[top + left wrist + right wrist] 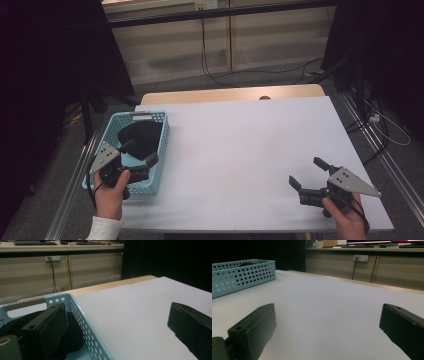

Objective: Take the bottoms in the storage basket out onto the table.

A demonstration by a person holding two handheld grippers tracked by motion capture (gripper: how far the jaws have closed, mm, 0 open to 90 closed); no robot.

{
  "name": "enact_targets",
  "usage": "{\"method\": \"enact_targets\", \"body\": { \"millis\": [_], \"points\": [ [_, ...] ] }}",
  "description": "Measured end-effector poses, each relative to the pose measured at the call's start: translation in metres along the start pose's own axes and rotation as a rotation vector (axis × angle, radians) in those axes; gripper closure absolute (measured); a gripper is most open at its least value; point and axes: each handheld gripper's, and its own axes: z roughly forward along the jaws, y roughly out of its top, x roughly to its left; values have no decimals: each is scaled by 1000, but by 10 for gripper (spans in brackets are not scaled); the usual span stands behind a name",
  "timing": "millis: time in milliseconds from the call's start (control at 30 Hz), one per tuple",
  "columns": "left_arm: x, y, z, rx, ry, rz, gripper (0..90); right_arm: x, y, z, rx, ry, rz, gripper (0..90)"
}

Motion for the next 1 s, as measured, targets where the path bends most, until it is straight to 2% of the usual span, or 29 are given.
{"method": "enact_targets", "body": {
  "millis": [533,700,1000],
  "points": [
    [23,15,22,32,23,-3,28,0,0,1,3,9,3,1],
    [32,16,28,44,37,-29,28,0,0,1,0,6,3,1],
    [49,11,38,79,62,-40,32,0,0,1,3,6,1,2]
  ]
}}
